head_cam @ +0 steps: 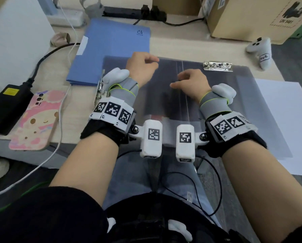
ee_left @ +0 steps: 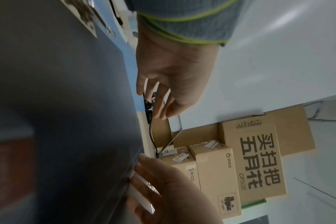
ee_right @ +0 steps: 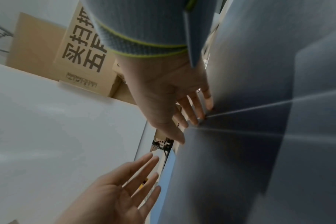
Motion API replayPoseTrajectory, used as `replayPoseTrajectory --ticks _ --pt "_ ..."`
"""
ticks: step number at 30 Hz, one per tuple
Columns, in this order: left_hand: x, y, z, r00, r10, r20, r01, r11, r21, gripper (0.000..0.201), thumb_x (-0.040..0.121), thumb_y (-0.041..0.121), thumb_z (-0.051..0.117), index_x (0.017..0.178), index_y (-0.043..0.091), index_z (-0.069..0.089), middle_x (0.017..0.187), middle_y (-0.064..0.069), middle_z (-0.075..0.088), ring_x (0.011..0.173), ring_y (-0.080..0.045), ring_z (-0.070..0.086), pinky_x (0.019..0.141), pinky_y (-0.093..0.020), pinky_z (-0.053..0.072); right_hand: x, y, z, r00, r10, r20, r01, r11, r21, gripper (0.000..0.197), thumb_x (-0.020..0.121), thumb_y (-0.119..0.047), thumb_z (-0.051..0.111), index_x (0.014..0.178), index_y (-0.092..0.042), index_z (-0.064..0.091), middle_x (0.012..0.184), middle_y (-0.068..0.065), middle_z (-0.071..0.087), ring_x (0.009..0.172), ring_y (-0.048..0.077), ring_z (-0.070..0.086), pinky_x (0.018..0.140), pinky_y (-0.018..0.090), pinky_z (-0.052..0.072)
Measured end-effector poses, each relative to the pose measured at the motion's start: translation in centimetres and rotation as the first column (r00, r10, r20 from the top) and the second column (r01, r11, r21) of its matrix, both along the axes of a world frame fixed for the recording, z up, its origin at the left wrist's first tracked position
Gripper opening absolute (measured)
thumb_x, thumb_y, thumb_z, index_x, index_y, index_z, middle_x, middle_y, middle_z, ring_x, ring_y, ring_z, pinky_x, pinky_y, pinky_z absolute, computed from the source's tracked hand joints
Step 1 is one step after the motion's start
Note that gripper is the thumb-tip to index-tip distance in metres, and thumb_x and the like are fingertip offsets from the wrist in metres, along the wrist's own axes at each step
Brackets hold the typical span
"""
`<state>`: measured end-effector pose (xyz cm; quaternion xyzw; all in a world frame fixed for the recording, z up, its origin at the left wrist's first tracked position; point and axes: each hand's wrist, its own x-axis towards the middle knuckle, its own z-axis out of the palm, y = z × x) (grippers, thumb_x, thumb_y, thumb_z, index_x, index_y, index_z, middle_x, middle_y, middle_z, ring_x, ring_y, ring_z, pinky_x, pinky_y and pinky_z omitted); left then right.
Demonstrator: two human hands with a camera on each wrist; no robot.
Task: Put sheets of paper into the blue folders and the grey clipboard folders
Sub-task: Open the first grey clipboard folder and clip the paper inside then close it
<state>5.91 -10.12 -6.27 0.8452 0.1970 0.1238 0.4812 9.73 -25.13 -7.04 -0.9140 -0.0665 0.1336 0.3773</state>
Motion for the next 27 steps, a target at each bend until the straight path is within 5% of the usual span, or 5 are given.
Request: replayPoseTrajectory --ticks 6,10,14,21,27 --pt "3.2 -3.5 -0.3 0.992 -0.118 -0.042 0.114 0.989 -0.092 0.021 0.085 0.012 0.061 0.104 0.01 0.07 0.107 -0.009 0.07 0.088 -0.01 0.056 0.08 -0.02 0.048 2.8 -3.8 -0.5 0.968 -0.219 0.123 0.211 0.975 0.075 0.028 0.075 -0.017 0.068 0.103 -0.018 0.07 0.106 0.003 0.071 0.099 0.016 0.064 0.078 0.016 0.041" --pt "5.7 -6.5 -0.9 0.982 -0.154 -0.111 0.14 0.982 -0.128 0.021 0.085 0.014 0.061 0.103 0.014 0.07 0.098 -0.007 0.069 0.091 -0.014 0.061 0.089 -0.027 0.05 5.5 -7.4 -1.2 0.931 -0.306 0.197 0.329 0.939 -0.098 0.043 0.075 -0.02 0.068 0.117 -0.015 0.062 0.125 0.01 0.06 0.119 0.029 0.052 0.097 0.029 0.041" --pt "7.0 -8.0 -1.6 0.976 -0.162 -0.143 0.145 0.982 -0.123 0.023 0.084 0.013 0.059 0.105 0.013 0.069 0.113 -0.011 0.069 0.104 -0.024 0.064 0.092 -0.03 0.049 7.4 -8.9 -1.8 0.937 -0.271 0.219 0.323 0.911 -0.256 0.076 0.065 -0.042 0.077 0.13 -0.012 0.051 0.138 0.012 0.047 0.134 0.029 0.036 0.109 0.041 0.035" --pt "10.6 -10.9 -2.4 0.98 -0.13 -0.148 0.119 0.99 -0.079 0.031 0.085 0.014 0.059 0.115 0.011 0.064 0.118 -0.007 0.067 0.113 -0.021 0.06 0.091 -0.022 0.045 10.0 -11.4 -2.3 0.968 -0.247 0.046 0.243 0.875 -0.419 0.119 0.062 -0.061 0.075 0.15 -0.012 0.012 0.159 0.013 0.002 0.147 0.033 -0.004 0.121 0.043 0.007" --pt "12.6 -11.7 -2.9 0.984 -0.091 -0.152 0.091 0.996 -0.006 0.03 0.086 0.02 0.056 0.113 0.013 0.066 0.111 -0.008 0.069 0.106 -0.025 0.062 0.095 -0.027 0.047 10.6 -12.6 -2.3 0.958 -0.286 -0.01 0.254 0.865 -0.433 0.128 0.052 -0.071 0.074 0.149 -0.014 0.011 0.155 0.015 0.012 0.143 0.035 0.01 0.118 0.044 0.017"
